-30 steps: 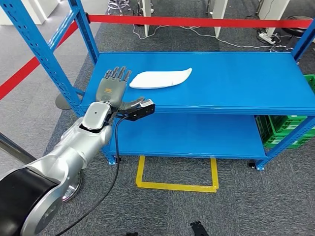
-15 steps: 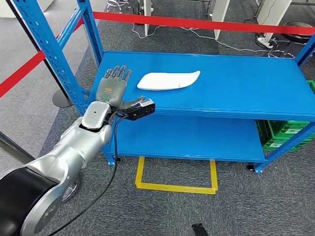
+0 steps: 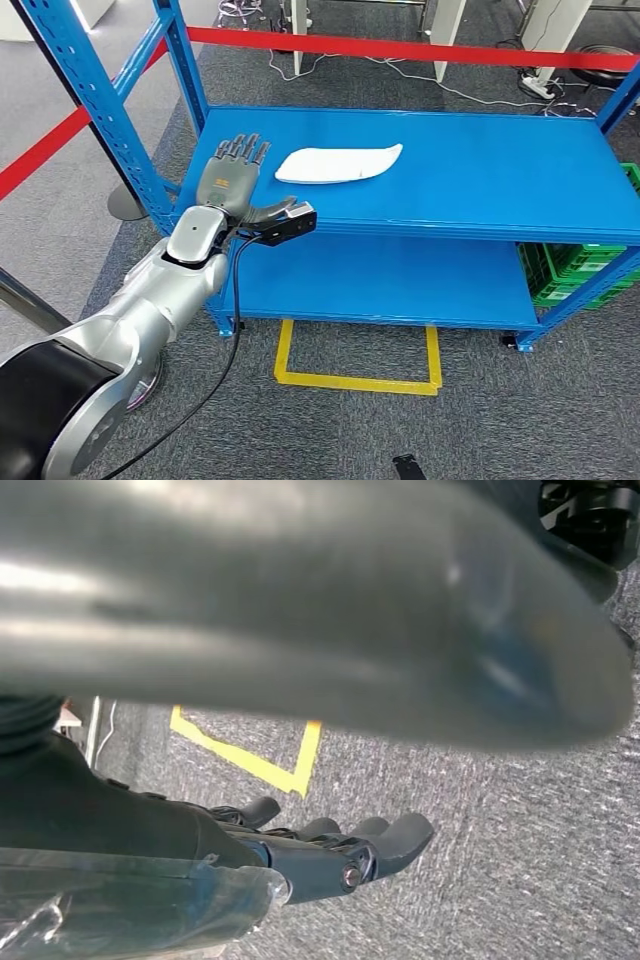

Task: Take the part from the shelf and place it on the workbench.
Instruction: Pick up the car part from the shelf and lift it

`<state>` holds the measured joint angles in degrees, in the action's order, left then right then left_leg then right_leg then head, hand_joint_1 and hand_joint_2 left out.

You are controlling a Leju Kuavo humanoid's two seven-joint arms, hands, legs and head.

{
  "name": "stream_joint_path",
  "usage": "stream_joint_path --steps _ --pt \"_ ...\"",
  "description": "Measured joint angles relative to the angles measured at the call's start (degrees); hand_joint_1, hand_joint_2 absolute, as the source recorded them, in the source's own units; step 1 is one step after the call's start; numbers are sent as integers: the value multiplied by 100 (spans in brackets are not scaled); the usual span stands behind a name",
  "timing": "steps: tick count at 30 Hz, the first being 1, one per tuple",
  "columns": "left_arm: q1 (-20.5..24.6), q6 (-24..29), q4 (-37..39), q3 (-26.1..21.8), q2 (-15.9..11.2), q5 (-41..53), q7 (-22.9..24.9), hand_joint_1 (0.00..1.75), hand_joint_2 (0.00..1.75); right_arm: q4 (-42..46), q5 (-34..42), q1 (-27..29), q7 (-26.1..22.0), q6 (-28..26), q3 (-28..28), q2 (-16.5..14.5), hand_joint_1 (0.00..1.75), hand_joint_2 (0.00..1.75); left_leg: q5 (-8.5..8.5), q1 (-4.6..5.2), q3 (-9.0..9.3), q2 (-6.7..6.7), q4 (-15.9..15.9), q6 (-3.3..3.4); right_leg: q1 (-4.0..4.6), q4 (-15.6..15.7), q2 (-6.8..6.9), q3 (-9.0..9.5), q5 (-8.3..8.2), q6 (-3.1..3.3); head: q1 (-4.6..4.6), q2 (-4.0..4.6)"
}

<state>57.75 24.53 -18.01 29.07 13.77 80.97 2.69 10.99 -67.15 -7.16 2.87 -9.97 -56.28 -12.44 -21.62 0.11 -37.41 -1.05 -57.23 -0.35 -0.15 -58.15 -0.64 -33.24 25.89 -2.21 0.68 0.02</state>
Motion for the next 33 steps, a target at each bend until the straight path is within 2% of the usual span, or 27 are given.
stream_joint_path --steps 6,9,11,13,14,15,16,18,19,20,24,26,28,29,30,31,33 --pt "5 -1 0 0 -3 -1 -7 0 0 0 3 -2 1 17 -31 1 0 0 -23 56 0 0 -2 57 -55 18 0 6 1 -52 2 0" --pt "19 -1 -1 0 3 -1 -7 0 0 0 3 -7 -1 20 -35 1 0 0 2 26 65 8 89 118 -56 -27 3 -4 55 -102 -3 0" --pt "25 -2 -1 0 12 -1 -7 0 0 0 3 -7 -2 21 -38 1 0 0 10 -5 119 18 140 152 -57 -494 9 -230 298 -126 -21 0" --pt "12 -4 0 0 15 -1 -8 0 0 0 3 -3 -3 22 -41 2 0 0 -3 -8 129 21 141 163 -64 -1271 11 -644 609 -153 -34 0" --pt "-4 -8 0 0 16 -1 -9 0 0 0 3 3 -3 21 -43 4 0 0 -9 -11 132 20 140 158 -72 -1526 12 -801 663 -168 -34 0" --pt "-18 -11 0 0 17 -1 -11 0 0 0 3 8 -3 21 -45 8 0 0 -17 -17 136 18 136 146 -81 -1581 14 -863 607 -185 -36 0" --pt "-27 -16 0 0 17 -1 -14 0 0 0 4 10 -3 21 -48 11 0 0 -29 -30 141 15 125 123 -97 -1388 19 -801 438 -204 -36 0" --pt "-23 -21 0 0 17 -1 -15 0 0 -1 5 3 -5 21 -52 14 0 0 -76 -56 142 7 62 43 -132 -647 28 -460 44 -259 -45 0" --pt "-17 -26 0 0 17 -1 -15 0 0 -2 8 0 -7 22 -54 12 0 0 -101 -58 132 4 18 -2 -146 -349 15 -315 -72 -250 -54 0" --pt "-10 -31 0 0 17 -1 -15 0 0 -2 11 -3 -7 22 -56 10 0 0 -114 -52 121 2 -14 -42 -152 -195 0 -236 -110 -225 -62 0" --pt "-2 -54 0 0 15 1 -18 0 0 -2 20 1 -27 22 -74 9 0 0 -161 -65 91 13 -71 -146 -125 -186 -51 -240 -107 -18 -60 0" --pt "11 -56 0 0 15 -1 -18 0 0 -1 22 -2 -44 22 -78 9 0 0 -408 -68 -99 30 -479 -184 -128 -179 -52 -232 -111 52 -50 0" --pt "6 -58 0 0 14 -1 -20 0 0 0 25 -3 -53 22 -79 10 0 0 -730 -64 -470 34 -1226 -192 -118 -180 -51 -232 -104 86 -45 0" --pt "-8 -60 0 0 12 -1 -21 0 0 0 25 2 -55 22 -80 10 0 0 -808 -64 -620 34 -1509 -185 -112 -180 -53 -230 -100 94 -44 0" --pt "-23 -62 0 0 9 -1 -23 0 0 0 25 7 -55 22 -80 11 0 0 -787 -63 -691 34 -1621 -170 -106 -180 -59 -229 -98 98 -44 0" --pt "-33 -63 0 0 7 -1 -24 0 0 0 24 12 -56 21 -81 13 0 0 -666 -61 -656 34 -1517 -148 -102 -180 -68 -226 -96 100 -44 0" --pt "-27 -64 0 0 5 -2 -24 0 0 0 22 14 -57 20 -83 14 0 0 -288 -47 -341 26 -869 -86 -97 -180 -90 -219 -90 93 -44 0"
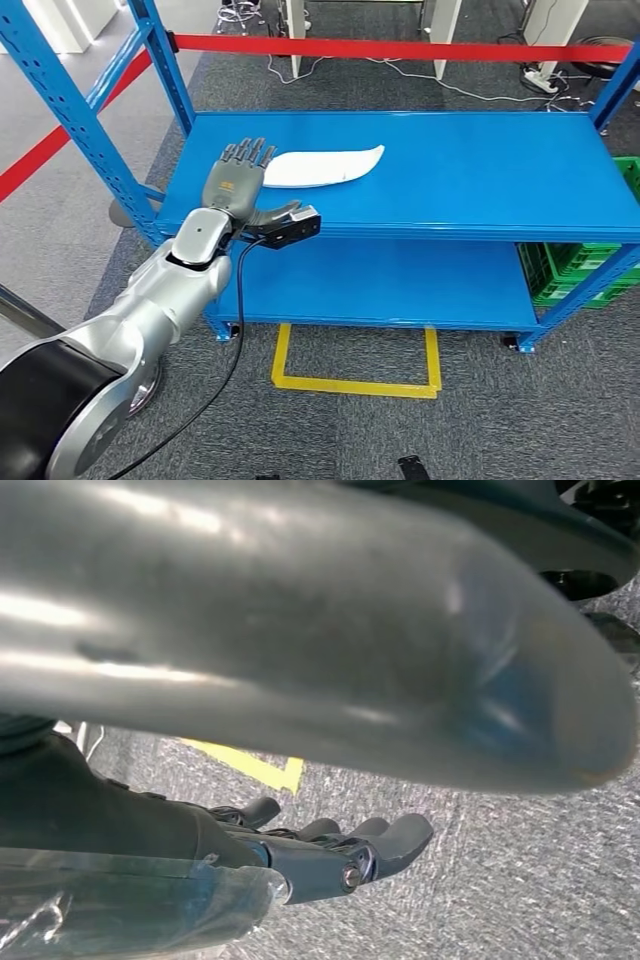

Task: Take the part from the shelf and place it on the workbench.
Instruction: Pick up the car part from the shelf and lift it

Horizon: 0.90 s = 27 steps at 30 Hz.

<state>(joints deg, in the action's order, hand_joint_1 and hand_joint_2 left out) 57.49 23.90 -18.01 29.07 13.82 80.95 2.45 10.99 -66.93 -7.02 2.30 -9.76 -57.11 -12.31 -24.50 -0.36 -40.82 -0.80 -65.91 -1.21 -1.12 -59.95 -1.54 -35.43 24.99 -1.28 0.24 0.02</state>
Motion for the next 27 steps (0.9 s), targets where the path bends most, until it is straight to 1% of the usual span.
stream_joint_path --steps 1,2,3,5,6,7,8,10,11,12,13,14,15,16,17,18,20,21,22,23,24,25,26,27 --pt "13 0 0 0 3 0 0 0 0 0 -1 -2 -1 -1 -1 0 0 0 119 9 186 -8 360 25 12 -8 -11 -4 9 -16 -1 0" --pt "24 0 0 0 6 0 0 0 0 0 -2 -3 -1 -1 -1 0 0 0 175 17 316 -14 611 35 19 -7 -19 -11 12 -41 -5 0" --pt "28 -1 0 0 9 0 0 0 0 0 -2 0 -1 -1 -1 0 0 0 173 25 384 -19 744 39 24 -2 -25 -18 13 -70 -6 0" --pt "18 -4 -1 0 13 1 0 0 0 0 -2 8 -1 -3 -1 0 0 0 156 27 406 -14 809 58 15 29 -33 -22 9 -140 -9 0" --pt "14 -6 -1 0 16 1 0 0 0 0 -2 13 -1 -5 -2 0 0 0 163 22 416 -10 830 83 11 10 -20 -34 37 -168 -9 0" --pt "14 -8 -1 0 21 1 -2 0 0 0 -2 16 -1 -6 -2 0 0 0 169 13 429 -6 849 113 11 -89 -1 -80 113 -191 -20 0" --pt "15 -10 -1 0 29 1 -4 0 0 0 -2 16 -1 -6 -3 0 0 0 174 4 442 0 867 139 15 -312 24 -184 245 -204 -31 0" --pt "0 -20 0 1 38 1 -8 0 0 0 -2 17 -1 -4 -4 0 0 0 164 10 451 14 869 171 26 -1030 64 -523 579 -219 -50 0" --pt "-20 -26 0 1 40 1 -9 0 0 0 -3 21 -1 -4 -5 0 0 0 160 14 453 22 869 179 28 -1351 74 -686 681 -226 -51 0" --pt "-40 -31 0 2 41 1 -9 0 0 0 -4 27 -1 -9 -6 1 0 0 155 17 456 30 868 184 29 -1503 83 -773 684 -232 -53 0" --pt "-55 -33 0 2 43 1 -9 0 0 0 -5 32 -1 -14 -9 2 0 0 151 17 462 35 867 183 28 -1431 95 -752 577 -235 -54 0" --pt "-63 -35 0 2 45 2 -9 0 0 0 -5 35 -1 -20 -12 4 0 0 146 15 471 38 866 177 26 -1153 115 -626 387 -237 -54 0" --pt "-62 -36 0 2 46 2 -10 0 0 0 -6 32 -1 -24 -15 5 0 0 136 13 482 40 861 162 23 -758 151 -439 185 -238 -55 0" --pt "-56 -36 0 2 46 3 -13 0 0 -1 -6 26 0 -22 -17 5 0 0 125 24 484 41 846 138 26 -385 187 -251 46 -233 -58 0" --pt "-50 -37 0 2 44 3 -15 0 0 -1 -7 17 1 -21 -17 4 0 0 119 37 482 42 834 111 29 -127 211 -121 -32 -212 -57 0" --pt "-47 -38 0 3 42 4 -18 0 0 -2 -8 11 1 -20 -19 3 0 0 119 50 476 46 826 83 36 -5 219 -61 -47 -185 -54 0" --pt "-49 -43 -1 5 39 3 -22 0 0 -2 -11 6 2 -34 -21 2 0 0 127 56 470 70 829 33 48 12 179 -63 -46 -104 -42 0" --pt "-49 -45 -2 7 40 2 -24 0 0 -2 -14 7 1 -53 -24 3 0 0 104 48 464 81 811 4 48 16 160 -63 -55 -70 -36 0" --pt "-45 -48 -3 8 41 1 -24 0 0 -1 -16 5 -2 -72 -26 3 0 0 37 42 429 90 726 -27 43 23 143 -59 -62 -35 -26 0" --pt "-41 -49 -4 9 41 -1 -24 0 0 -1 -18 0 -7 -89 -27 4 0 0 -82 38 344 92 537 -56 34 30 130 -52 -68 -5 -20 0" --pt "-40 -51 -4 9 40 -2 -24 0 0 0 -20 -5 -11 -98 -28 4 0 0 -245 35 199 91 231 -78 31 32 118 -48 -68 16 -12 0" --pt "-45 -53 -4 9 39 -2 -24 0 0 0 -21 -8 -14 -101 -29 4 0 0 -419 34 10 91 -155 -91 30 33 106 -47 -66 30 -7 0" --pt "-59 -56 -4 10 38 -2 -24 0 0 0 -21 -6 -16 -101 -31 5 0 0 -552 34 -173 91 -511 -97 31 33 94 -46 -65 38 -9 0" --pt "-73 -61 -4 10 36 -2 -24 0 0 0 -21 -2 -16 -101 -32 5 0 0 -597 34 -297 90 -736 -97 31 32 80 -45 -63 40 -8 0"
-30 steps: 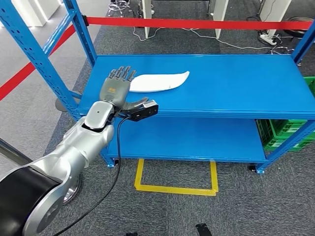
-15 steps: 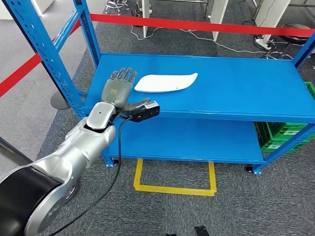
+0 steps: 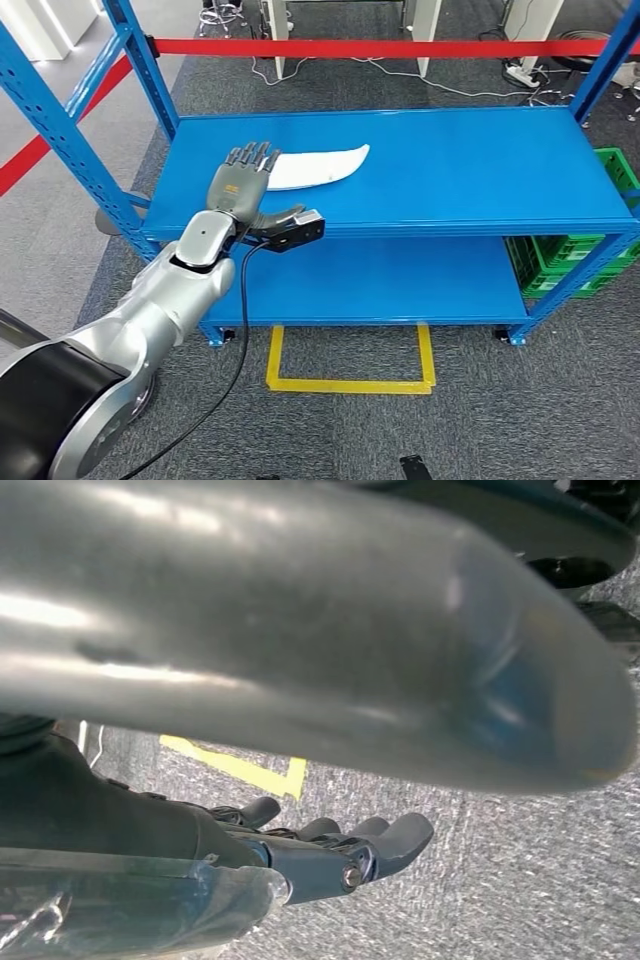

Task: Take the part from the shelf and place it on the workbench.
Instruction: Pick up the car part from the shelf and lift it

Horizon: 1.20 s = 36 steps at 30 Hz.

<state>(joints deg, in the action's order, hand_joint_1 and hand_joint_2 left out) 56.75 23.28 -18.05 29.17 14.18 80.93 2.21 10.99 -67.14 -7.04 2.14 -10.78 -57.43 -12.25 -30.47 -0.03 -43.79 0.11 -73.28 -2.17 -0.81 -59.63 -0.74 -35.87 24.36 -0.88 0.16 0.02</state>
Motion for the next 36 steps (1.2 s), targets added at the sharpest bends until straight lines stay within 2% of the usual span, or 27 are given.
stream_joint_path --steps 1,2,4,5,7,10,11,12,14,15,16,17,19,21,24,26,27,29,30,31,32,33,35,36 --pt "-10 -4 0 1 -3 -1 0 0 0 0 0 3 0 0 -2 1 0 0 59 0 -28 0 -30 8 0 0 -17 2 1 1 0 0" --pt "-11 -7 0 1 -6 -1 0 0 0 0 0 4 0 0 -4 1 0 0 214 0 60 -2 159 21 -1 0 -36 8 1 -2 0 0" --pt "9 -9 0 1 -11 -4 0 0 0 0 0 -1 0 -1 -8 1 0 0 573 -1 436 -38 876 53 0 -1 -72 16 5 -26 -1 0" --pt "23 -9 0 1 -11 -8 0 0 0 0 -1 -6 0 -3 -9 1 0 0 670 -4 611 -66 1207 69 6 -7 -91 11 9 -51 -3 0" --pt "31 -9 0 1 -13 -25 0 0 0 0 -10 -7 -1 -5 -11 1 0 0 693 4 765 -112 1511 108 12 6 -117 -3 0 -120 -5 0" --pt "23 -9 -3 1 -20 -45 0 0 0 0 -25 11 -3 4 -13 1 0 0 714 -1 778 -92 1565 210 0 1 -107 -31 27 -219 -12 0" --pt "28 -9 -5 1 -20 -46 0 0 0 0 -27 12 -3 6 -14 1 0 0 724 -12 784 -82 1579 246 3 -136 -78 -97 121 -242 -31 0" --pt "29 -9 -7 1 -19 -48 0 0 0 0 -28 11 -5 7 -15 1 0 0 729 -18 789 -72 1589 272 6 -403 -43 -221 271 -258 -45 0" --pt "15 -9 -7 1 -22 -48 0 0 0 0 -28 8 -8 7 -16 1 0 0 720 -6 789 -54 1589 303 13 -1155 3 -569 610 -279 -71 0" --pt "1 -9 -7 1 -23 -48 0 0 0 0 -28 11 -9 7 -19 2 0 0 717 0 790 -44 1589 308 15 -1443 10 -709 696 -283 -70 0" --pt "-9 -9 -7 1 -23 -48 0 0 0 0 -28 14 -9 7 -24 2 0 0 714 4 790 -36 1588 311 16 -1538 13 -762 679 -284 -73 0" --pt "-14 -9 -7 1 -23 -48 0 0 0 0 -29 16 -9 7 -30 3 0 0 712 6 793 -29 1586 311 17 -1408 21 -703 558 -280 -73 0" --pt "-8 -9 -8 1 -23 -48 0 0 0 0 -30 11 -9 7 -40 3 0 0 702 9 807 -20 1580 292 18 -672 93 -339 196 -266 -75 0" --pt "4 -9 -8 1 -27 -48 0 0 0 0 -32 -3 -9 7 -45 3 0 0 693 35 803 -12 1559 247 30 -85 162 -37 12 -226 -69 0" --pt "9 -9 -8 1 -35 -49 0 0 0 0 -32 -8 -8 3 -50 3 0 0 702 49 792 27 1566 169 44 25 118 5 -11 -129 -61 0" --pt "20 -7 -9 1 -38 -51 0 0 0 0 -36 -5 -4 -7 -54 3 0 0 589 40 739 32 1439 106 27 41 77 10 -32 -69 -55 0" --pt "26 -5 -9 1 -40 -52 0 0 0 0 -40 -7 -3 -12 -56 3 0 0 456 34 642 24 1226 73 14 49 61 16 -39 -45 -51 0" --pt "17 -7 -8 1 -47 -55 0 0 0 0 -48 -5 -2 -18 -58 3 0 0 124 20 295 14 507 28 9 49 28 15 -38 -17 -44 0" --pt "2 -8 -8 1 -49 -56 0 0 0 0 -49 0 -4 -21 -60 3 0 0 21 10 130 14 187 16 8 49 9 14 -37 -13 -46 0" --pt "-14 -9 -7 1 -52 -56 0 0 0 0 -49 5 -7 -25 -62 3 0 0 11 3 34 14 17 10 6 48 -13 14 -36 -11 -45 0" --pt "-21 -9 -7 1 -56 -56 0 0 0 0 -46 8 -10 -29 -65 3 0 0 108 -5 46 13 63 10 3 47 -41 15 -37 -13 -45 0" --pt "-19 -9 -7 1 -60 -56 0 0 0 0 -42 7 -14 -33 -68 3 0 0 282 -14 161 4 303 12 -2 47 -70 17 -39 -20 -45 0" --pt "8 -9 -7 1 -68 -56 0 0 0 0 -36 -3 -17 -38 -70 3 0 0 616 -41 537 -93 1018 13 -1 35 -127 11 -39 -62 -44 0" --pt "23 -9 -7 1 -68 -56 0 0 0 0 -34 -11 -17 -43 -71 3 0 0 687 -51 683 -149 1292 27 1 32 -155 -3 -42 -94 -49 0"
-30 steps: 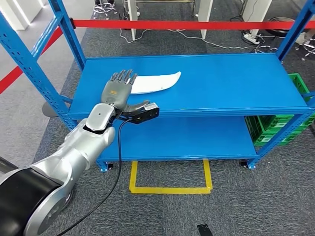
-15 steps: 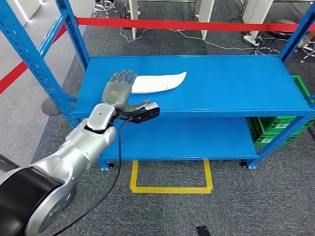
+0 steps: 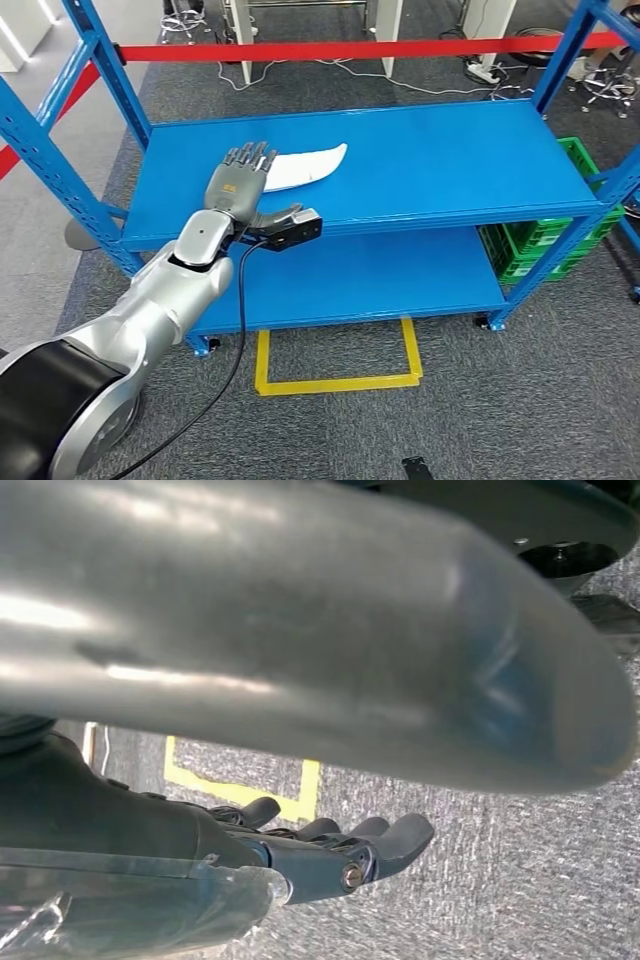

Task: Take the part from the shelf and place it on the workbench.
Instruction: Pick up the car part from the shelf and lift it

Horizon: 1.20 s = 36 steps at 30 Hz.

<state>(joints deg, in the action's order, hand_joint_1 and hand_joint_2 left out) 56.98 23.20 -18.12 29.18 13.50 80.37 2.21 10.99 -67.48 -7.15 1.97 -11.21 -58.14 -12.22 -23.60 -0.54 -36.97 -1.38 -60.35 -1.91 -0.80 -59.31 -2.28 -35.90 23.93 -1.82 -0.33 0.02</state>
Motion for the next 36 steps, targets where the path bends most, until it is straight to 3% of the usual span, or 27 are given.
stream_joint_path --steps 2,5,7,9,10,11,12,14,15,16,17,19,21,23,25,29,36 --pt "13 5 0 1 -3 0 0 0 0 0 0 -7 0 -19 -1 0 0 0 -10 4 111 -54 227 55 -1 13 -50 -27 -15 -71 -2 0" --pt "16 19 0 1 10 0 0 0 0 0 -31 10 2 -46 -4 0 0 0 5 7 108 6 257 178 -23 -47 -25 -84 43 -158 -17 0" --pt "20 28 0 -1 21 0 3 0 0 0 -109 7 20 -73 -4 0 0 0 16 4 111 39 270 237 -17 -567 94 -329 341 -183 -51 0" --pt "1 32 0 0 23 -3 12 0 0 0 -184 2 42 -111 -3 0 0 0 12 19 110 63 268 265 -12 -1334 158 -679 677 -192 -69 0" --pt "-13 32 0 1 23 -8 16 0 0 0 -207 5 48 -132 -2 0 0 0 10 25 110 73 267 269 -10 -1564 167 -786 731 -191 -69 0" --pt "-24 32 0 1 24 -17 17 0 0 0 -224 8 53 -153 -2 0 0 44 8 28 111 78 266 270 -8 -1590 170 -797 682 -188 -70 0" --pt "-28 32 0 1 26 -32 15 0 0 0 -242 9 62 -175 -2 1 0 87 6 29 113 80 264 269 -8 -1399 175 -701 541 -182 -70 0" --pt "-22 31 0 -3 32 -73 -11 0 87 0 -283 0 90 -213 2 1 0 175 -4 26 123 80 258 247 -9 -637 213 -307 200 -172 -70 0" --pt "-13 28 0 -7 34 -97 -32 0 131 0 -302 -9 109 -228 6 1 0 175 -9 36 118 79 245 222 -4 -312 228 -136 101 -158 -70 0" --pt "-6 23 0 -13 35 -119 -52 0 131 0 -324 -19 128 -238 13 1 0 175 -8 46 111 78 237 193 2 -111 239 -33 58 -140 -66 0" --pt "-2 19 0 -17 34 -141 -68 0 87 0 -342 -24 146 -245 19 0 0 175 -7 60 101 78 231 178 5 -33 236 2 60 -124 -64 0" --pt "-2 13 0 -23 33 -165 -78 0 0 0 -367 -25 169 -252 26 0 0 175 18 73 93 82 238 211 6 -16 201 -4 31 -98 -59 0" --pt "3 11 0 -30 33 -180 -80 0 0 0 -370 -25 179 -256 27 0 0 175 38 74 110 92 265 264 6 -12 167 -10 19 -87 -58 0" --pt "14 28 0 -57 37 -193 -81 0 0 0 -373 -29 183 -256 28 0 0 175 46 73 135 106 304 266 10 -12 146 -12 18 -64 -57 0" --pt "20 61 0 -92 44 -199 -81 0 0 0 -377 -30 190 -256 28 0 0 175 59 69 147 115 335 231 17 -13 142 -15 18 -34 -57 0" --pt "19 83 0 -112 50 -199 -81 0 0 0 -379 -36 198 -258 28 2 0 175 81 51 149 119 366 81 33 -14 149 -24 12 4 -60 0" --pt "19 104 0 -120 54 -198 -81 0 0 0 -377 -35 205 -272 28 2 0 175 90 59 141 120 366 64 23 0 151 -18 -9 -11 -63 0"
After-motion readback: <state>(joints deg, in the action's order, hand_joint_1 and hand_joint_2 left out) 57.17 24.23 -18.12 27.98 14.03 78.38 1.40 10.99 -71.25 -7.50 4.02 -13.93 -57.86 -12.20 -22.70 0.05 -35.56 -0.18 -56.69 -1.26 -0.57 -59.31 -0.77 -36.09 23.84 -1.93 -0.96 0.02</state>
